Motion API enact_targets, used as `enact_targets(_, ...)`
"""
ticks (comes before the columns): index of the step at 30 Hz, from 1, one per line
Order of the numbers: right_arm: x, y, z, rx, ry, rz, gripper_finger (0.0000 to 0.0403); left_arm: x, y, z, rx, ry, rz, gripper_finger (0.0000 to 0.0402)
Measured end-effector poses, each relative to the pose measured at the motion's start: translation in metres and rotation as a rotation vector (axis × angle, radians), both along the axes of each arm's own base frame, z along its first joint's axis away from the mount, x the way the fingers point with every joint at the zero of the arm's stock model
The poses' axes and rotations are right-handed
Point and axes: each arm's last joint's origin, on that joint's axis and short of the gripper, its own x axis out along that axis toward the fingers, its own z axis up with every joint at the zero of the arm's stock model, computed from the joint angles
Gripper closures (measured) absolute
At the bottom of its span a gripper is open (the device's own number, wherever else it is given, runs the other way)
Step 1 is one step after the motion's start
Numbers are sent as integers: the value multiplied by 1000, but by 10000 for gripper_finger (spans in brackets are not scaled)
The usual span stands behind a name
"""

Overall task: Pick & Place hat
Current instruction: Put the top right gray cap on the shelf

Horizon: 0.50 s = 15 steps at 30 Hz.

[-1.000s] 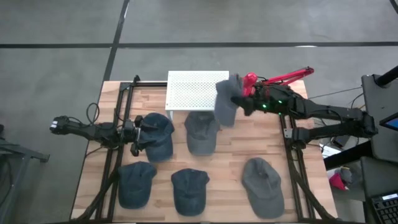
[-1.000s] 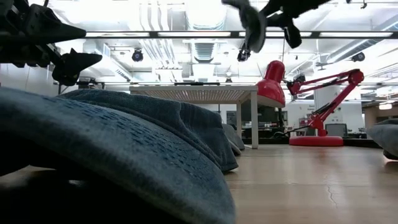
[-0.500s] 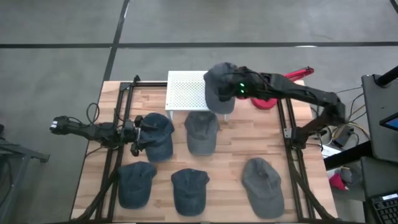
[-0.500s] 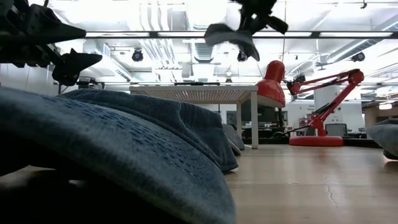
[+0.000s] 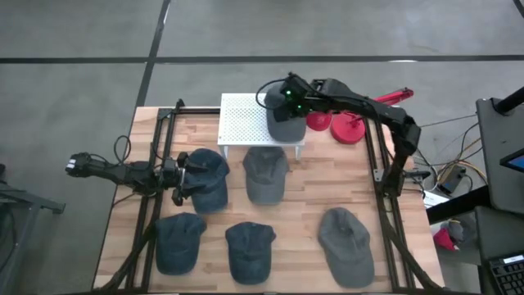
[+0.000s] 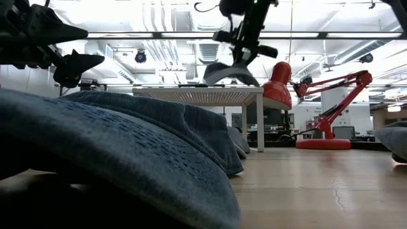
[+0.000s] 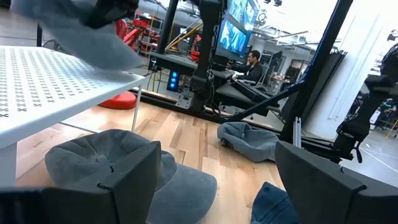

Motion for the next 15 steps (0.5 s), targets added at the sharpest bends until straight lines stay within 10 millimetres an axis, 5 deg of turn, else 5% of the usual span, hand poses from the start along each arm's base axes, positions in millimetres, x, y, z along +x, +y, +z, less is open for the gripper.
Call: enact_targets(15,-2,-6,-9,81,55,-20,365,0,0,0,-25,-1,0,85)
